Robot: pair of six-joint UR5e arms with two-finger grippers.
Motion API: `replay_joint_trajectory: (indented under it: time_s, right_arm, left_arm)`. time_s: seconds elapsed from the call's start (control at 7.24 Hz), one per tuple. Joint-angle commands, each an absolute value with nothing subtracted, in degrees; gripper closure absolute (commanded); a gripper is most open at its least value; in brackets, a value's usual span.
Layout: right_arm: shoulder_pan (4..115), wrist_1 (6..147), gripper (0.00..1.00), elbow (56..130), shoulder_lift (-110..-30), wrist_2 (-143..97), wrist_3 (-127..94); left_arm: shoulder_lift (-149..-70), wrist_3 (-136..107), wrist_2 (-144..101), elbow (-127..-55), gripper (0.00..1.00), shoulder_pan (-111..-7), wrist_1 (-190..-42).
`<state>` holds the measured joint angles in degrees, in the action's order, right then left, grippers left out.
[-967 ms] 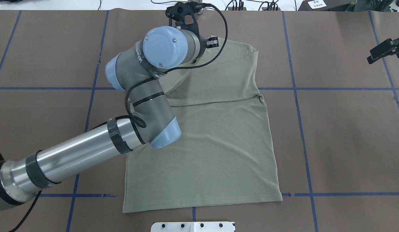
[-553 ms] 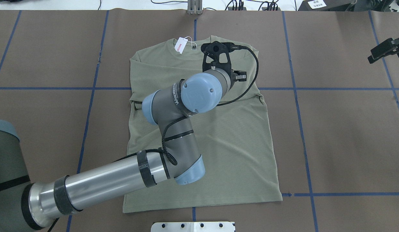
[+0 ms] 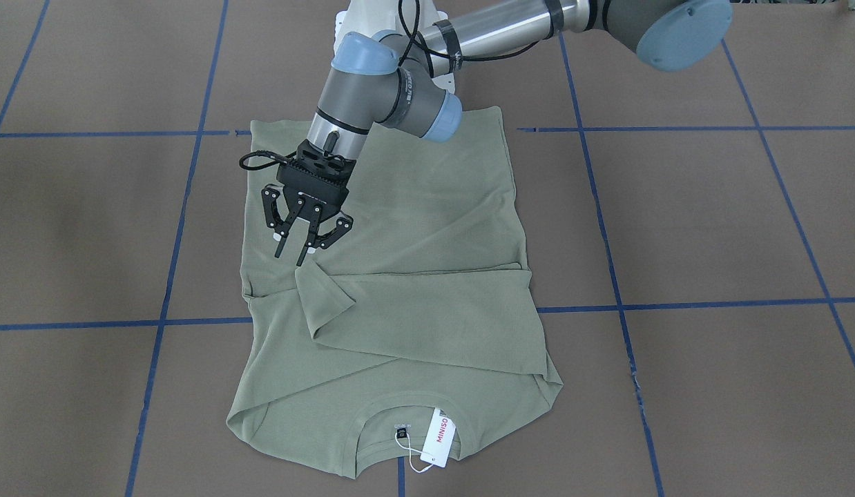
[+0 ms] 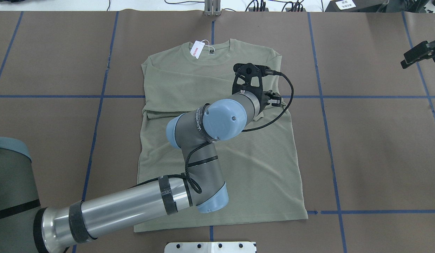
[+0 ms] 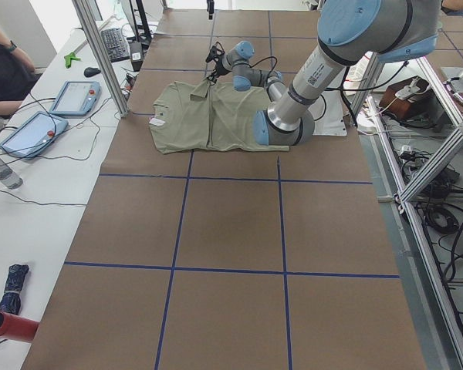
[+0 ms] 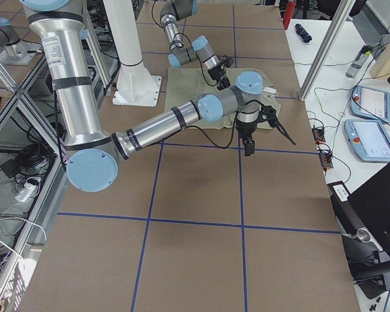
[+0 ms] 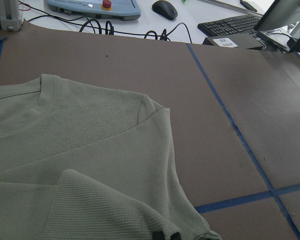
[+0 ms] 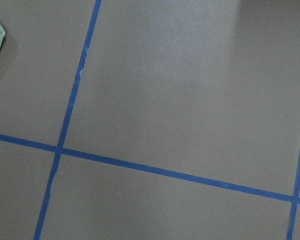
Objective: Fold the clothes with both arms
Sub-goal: 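Release and withdraw the left gripper while the right gripper reaches to the collar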
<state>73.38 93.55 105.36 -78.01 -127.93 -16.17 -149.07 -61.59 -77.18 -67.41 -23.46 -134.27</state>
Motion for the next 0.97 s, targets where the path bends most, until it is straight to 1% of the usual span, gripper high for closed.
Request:
replay_joint_trajectory:
  time_s: [0.0,0.14,0.28,0.55,0.83]
  right_arm:
    - [71.4,91.1,0.0,105.0,-76.3,-127.8,-16.2]
    - [69.2,89.7,0.0,103.6,-73.1,-127.7,-16.6]
    - [66.0,89.6,0.0,101.9,-69.0,-127.3,-23.0]
    - [57.4,89.5,0.0,100.4,-61.5,-118.9,-36.2]
    - [49.5,89.4,0.01,93.4,-52.0,-110.9,-46.9]
  left_arm:
    - [-148.7,-59.9,-87.0,-68.5,0.0,-27.1,-133.4]
    - [-146.8,-58.7,-95.1,-69.9,0.0,-30.9,-131.2]
    - [-143.6,-54.9,-99.7,-73.6,0.0,-34.5,-125.8]
    - [-135.6,-44.9,-111.1,-81.8,0.0,-43.4,-117.9]
    - [-128.1,-34.5,-119.9,-85.7,0.0,-51.2,-117.6]
